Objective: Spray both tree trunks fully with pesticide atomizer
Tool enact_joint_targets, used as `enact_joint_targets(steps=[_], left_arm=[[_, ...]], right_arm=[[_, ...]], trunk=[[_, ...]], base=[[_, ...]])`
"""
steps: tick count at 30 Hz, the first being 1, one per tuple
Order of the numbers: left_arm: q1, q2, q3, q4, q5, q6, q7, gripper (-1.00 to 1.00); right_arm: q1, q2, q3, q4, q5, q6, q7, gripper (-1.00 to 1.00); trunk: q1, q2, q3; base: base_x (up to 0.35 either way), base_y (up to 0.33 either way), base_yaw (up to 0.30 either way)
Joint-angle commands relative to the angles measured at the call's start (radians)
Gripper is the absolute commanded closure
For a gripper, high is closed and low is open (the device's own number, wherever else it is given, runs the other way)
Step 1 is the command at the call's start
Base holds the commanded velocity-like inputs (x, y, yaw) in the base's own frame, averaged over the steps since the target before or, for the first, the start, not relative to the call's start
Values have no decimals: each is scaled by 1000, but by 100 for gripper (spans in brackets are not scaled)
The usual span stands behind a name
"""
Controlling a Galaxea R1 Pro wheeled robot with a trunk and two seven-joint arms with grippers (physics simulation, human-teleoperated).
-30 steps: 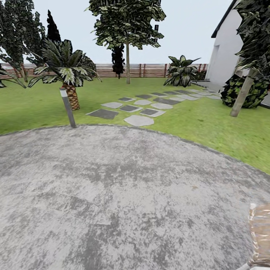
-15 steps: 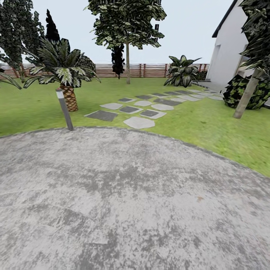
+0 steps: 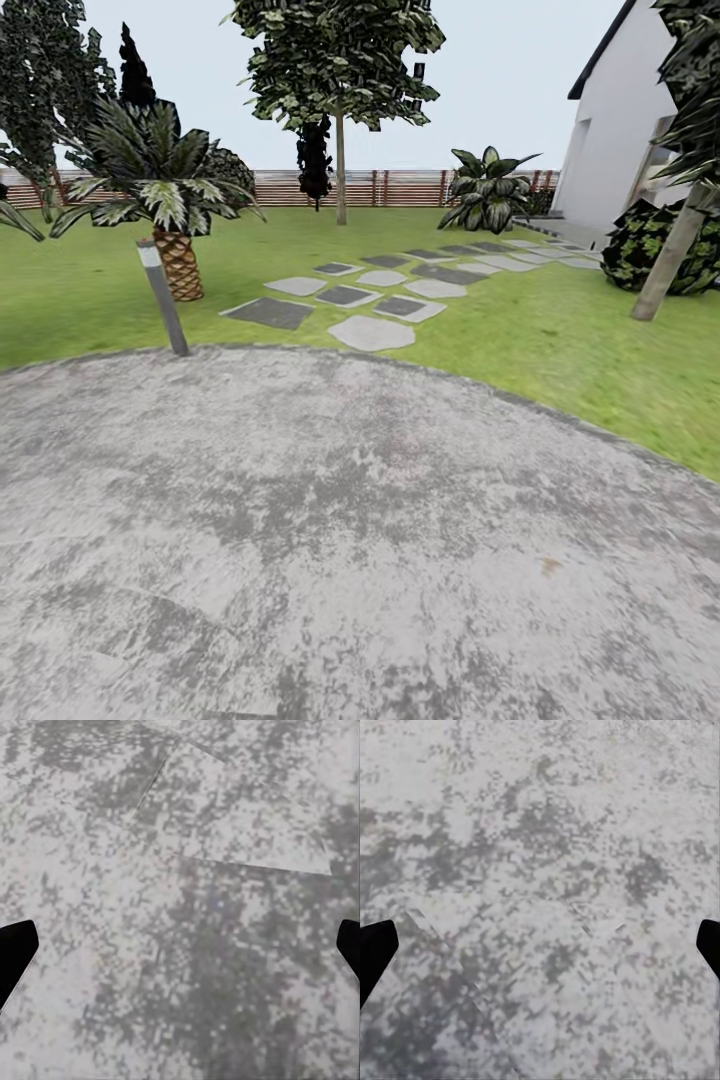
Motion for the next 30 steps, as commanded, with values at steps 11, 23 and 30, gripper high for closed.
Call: enact_joint_targets(steps=[11,23,30], left_arm=[[-1,0,0,1,5,-3,0,-100],[-1,0,0,2,5,-4,-2,-100],[-1,0,0,2,4,-5,-2,-100]], right_arm=[[0,0,-5,13,-5,-269,-4,-100],[-60,9,-10,-846,-56,40,-76,-100],[-71,10,-4,-949,-56,328,-81,-100]], trunk=[[0,0,-1],[0,0,-1],[0,0,-1]], base=[[340,0,0],[339,0,0],[339,0,0]])
